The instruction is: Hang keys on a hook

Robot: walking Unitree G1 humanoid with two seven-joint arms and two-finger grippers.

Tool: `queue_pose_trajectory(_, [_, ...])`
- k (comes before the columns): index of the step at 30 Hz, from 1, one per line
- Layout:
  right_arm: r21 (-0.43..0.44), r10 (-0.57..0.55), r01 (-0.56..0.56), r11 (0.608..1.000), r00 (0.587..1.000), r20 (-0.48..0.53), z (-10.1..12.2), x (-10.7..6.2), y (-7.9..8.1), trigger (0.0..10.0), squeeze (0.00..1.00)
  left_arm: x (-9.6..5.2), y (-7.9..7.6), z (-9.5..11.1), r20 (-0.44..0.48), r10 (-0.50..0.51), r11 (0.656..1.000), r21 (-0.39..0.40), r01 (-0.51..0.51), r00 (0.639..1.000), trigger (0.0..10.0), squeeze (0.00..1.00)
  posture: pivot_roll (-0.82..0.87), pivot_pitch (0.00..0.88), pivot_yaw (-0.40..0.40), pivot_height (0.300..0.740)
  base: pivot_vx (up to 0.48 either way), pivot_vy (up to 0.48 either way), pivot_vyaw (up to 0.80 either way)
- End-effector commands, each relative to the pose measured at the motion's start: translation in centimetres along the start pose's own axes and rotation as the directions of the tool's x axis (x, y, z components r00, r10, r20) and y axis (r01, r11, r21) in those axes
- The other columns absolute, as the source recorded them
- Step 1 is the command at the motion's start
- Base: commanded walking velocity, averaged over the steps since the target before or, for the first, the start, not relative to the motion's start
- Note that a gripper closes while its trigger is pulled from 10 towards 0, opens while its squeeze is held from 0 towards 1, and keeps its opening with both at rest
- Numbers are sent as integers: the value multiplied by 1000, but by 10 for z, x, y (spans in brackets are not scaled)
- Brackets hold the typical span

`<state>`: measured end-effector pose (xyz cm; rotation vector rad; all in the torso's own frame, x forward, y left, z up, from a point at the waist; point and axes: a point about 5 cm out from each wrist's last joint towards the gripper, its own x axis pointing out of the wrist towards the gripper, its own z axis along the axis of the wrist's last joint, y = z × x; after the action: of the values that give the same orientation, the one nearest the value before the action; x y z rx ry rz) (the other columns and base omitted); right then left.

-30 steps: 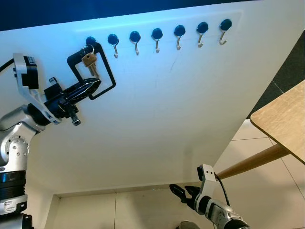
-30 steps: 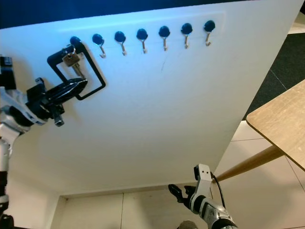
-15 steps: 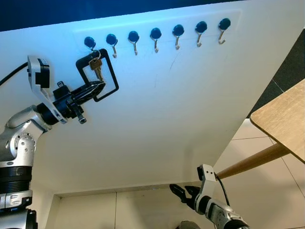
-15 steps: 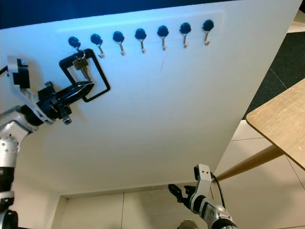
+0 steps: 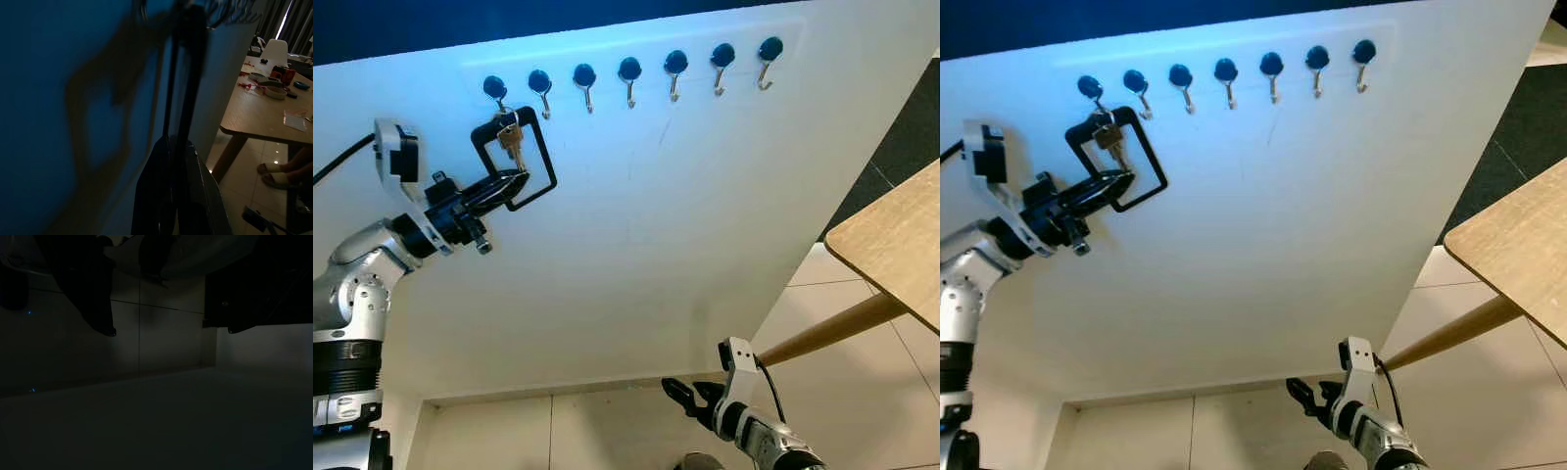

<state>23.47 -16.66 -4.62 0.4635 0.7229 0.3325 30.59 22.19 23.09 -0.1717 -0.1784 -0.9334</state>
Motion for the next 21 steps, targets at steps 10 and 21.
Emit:
queue_pose_trajectory(10, [18, -6, 7, 1000, 1000, -13, -7, 0, 1, 10000, 0, 2, -2, -12, -33, 11, 1000, -20, -12, 999, 10000, 0, -96, 128, 113, 740, 0, 0, 0])
queue_pose_trajectory(21, [13, 7, -7, 1000, 1000, -17, -8, 0, 3, 10000, 0, -1, -5, -6, -29, -8, 1000, 6, 8, 1000, 10000, 0, -92, 133, 112, 740, 0, 0, 0])
